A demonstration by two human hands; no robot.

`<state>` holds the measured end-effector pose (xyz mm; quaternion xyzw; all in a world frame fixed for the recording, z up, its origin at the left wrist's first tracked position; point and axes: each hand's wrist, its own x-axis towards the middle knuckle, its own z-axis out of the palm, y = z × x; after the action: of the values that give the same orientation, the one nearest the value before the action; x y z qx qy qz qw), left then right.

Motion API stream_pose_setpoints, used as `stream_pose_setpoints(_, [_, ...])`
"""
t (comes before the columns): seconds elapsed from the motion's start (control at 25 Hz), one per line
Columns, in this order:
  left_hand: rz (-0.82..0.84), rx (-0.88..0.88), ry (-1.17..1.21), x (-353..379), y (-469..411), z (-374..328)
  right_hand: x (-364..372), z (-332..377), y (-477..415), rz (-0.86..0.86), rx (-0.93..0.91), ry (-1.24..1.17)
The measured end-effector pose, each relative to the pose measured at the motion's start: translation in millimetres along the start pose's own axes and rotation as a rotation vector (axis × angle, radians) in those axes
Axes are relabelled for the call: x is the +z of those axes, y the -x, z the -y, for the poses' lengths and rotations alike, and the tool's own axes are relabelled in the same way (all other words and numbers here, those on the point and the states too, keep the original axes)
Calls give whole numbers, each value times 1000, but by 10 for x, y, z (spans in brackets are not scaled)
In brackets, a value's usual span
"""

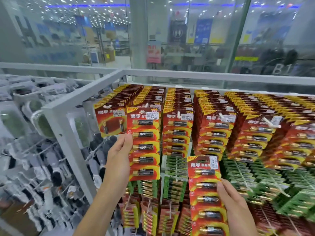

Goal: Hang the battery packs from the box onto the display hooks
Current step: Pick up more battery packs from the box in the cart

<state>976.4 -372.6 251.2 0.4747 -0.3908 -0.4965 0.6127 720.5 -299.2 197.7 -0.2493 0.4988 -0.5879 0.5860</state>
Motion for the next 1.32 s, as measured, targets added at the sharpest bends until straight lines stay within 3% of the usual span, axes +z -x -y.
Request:
stream_pose_setpoints(0.4, [12,109,-143,148,-448,22,260,79,44,98,-83,-39])
stream_pose_setpoints(0.6, [9,186,-228,193,-443,119,569,400,161,219,-264,131])
stream_pose_setpoints(0.8, [-51,268,-292,144,-447,120,883,483,94,188,-439,286])
stream_pose_setpoints(1.32, [-110,284,-368,44,-563,212,1057,151,-518,1,-482,380])
